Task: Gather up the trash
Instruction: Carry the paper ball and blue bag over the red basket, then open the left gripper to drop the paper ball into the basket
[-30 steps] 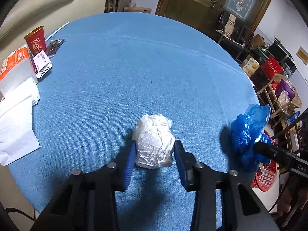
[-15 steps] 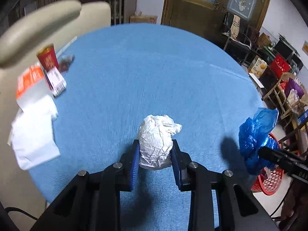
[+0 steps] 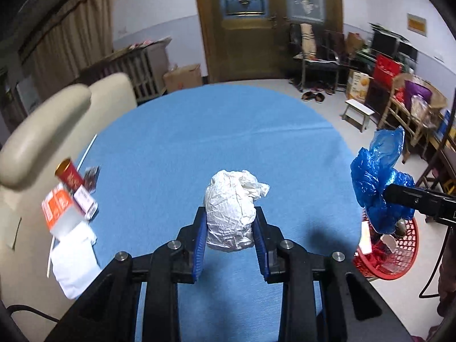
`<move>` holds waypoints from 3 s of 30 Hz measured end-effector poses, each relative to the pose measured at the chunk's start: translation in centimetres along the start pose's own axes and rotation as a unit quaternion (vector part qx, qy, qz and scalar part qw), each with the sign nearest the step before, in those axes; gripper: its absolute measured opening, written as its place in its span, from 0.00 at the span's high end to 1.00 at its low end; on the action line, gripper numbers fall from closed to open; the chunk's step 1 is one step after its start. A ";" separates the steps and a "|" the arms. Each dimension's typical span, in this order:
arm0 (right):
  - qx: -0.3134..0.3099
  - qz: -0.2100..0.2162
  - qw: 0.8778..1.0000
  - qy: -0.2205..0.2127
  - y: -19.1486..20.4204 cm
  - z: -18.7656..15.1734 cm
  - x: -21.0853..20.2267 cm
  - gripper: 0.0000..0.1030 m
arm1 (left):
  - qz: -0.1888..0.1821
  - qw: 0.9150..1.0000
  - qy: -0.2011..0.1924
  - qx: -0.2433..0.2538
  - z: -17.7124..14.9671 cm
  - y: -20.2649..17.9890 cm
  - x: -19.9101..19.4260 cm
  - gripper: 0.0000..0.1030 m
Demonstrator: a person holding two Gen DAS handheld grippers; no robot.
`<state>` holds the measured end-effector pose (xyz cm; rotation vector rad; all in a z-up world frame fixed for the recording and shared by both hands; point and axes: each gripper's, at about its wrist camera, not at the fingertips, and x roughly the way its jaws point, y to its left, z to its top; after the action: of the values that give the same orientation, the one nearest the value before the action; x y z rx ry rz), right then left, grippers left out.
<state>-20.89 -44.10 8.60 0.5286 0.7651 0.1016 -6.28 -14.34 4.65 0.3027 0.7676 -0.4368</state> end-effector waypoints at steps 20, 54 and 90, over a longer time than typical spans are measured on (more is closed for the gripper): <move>0.065 -0.060 0.994 -0.057 -7.3 -2.4 -10.0 0.46 | -0.056 0.992 -0.002 0.114 1.9 -9.8 -0.6 0.69; 0.133 -0.092 0.984 -0.072 -12.1 -4.4 -13.3 0.44 | -0.116 0.975 0.028 0.185 2.1 -18.8 2.3 0.69; 0.215 -0.117 0.968 -0.063 -16.9 -6.3 -11.7 0.44 | -0.217 0.947 0.081 0.224 -0.2 -25.4 5.9 0.66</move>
<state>-35.37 -59.25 3.94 0.8417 0.7219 -0.3222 -14.94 -37.94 -2.37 0.6028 0.8953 -1.0197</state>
